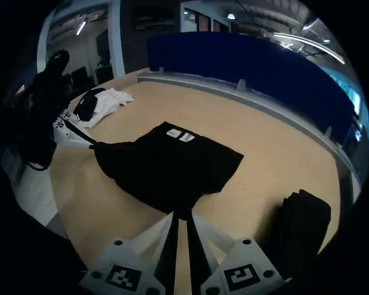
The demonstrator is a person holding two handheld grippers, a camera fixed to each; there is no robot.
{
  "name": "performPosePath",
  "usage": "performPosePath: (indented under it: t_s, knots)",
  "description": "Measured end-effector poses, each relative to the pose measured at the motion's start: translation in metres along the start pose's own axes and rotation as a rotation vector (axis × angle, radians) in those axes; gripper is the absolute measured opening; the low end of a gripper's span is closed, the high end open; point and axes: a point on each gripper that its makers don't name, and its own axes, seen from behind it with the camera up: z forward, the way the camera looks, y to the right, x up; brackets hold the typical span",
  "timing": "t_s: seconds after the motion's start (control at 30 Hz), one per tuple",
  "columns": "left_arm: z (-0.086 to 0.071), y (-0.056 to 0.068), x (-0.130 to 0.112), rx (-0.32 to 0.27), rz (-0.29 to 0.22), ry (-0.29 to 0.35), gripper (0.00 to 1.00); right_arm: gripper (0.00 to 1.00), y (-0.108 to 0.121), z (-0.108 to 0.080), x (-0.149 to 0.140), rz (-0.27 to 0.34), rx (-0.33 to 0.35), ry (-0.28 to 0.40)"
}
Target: Fold towel
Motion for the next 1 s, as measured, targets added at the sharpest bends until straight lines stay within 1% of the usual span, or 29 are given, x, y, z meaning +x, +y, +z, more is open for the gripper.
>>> performPosePath:
  t_s: [0.3, 0.4, 0.6, 0.8, 0.9, 1.0]
  knots:
    - [-0.028, 0.002, 0.017, 0.005, -0.014, 0.03, 0.09, 0.11, -0.006, -0.026, 0.013, -0.002, 0.011, 0.008]
    - [-0.036, 0.002, 0.021, 0.005, -0.022, 0.038, 0.09, 0.11, -0.008, -0.031, 0.014, 0.0, 0.014, 0.009]
    - [-0.048, 0.002, 0.025, 0.009, -0.036, 0.05, 0.09, 0.11, -0.012, -0.039, 0.017, 0.009, 0.019, 0.01]
    - [-0.048, 0.001, 0.028, 0.014, -0.05, 0.056, 0.09, 0.11, -0.011, -0.038, 0.02, 0.007, 0.015, 0.01]
    - [-0.046, 0.001, 0.033, 0.007, -0.059, 0.062, 0.09, 0.11, -0.008, -0.036, 0.023, 0.002, 0.014, 0.011]
    - [-0.042, -0.003, 0.039, 0.008, -0.062, 0.065, 0.09, 0.11, -0.002, -0.032, 0.027, -0.004, 0.008, 0.009]
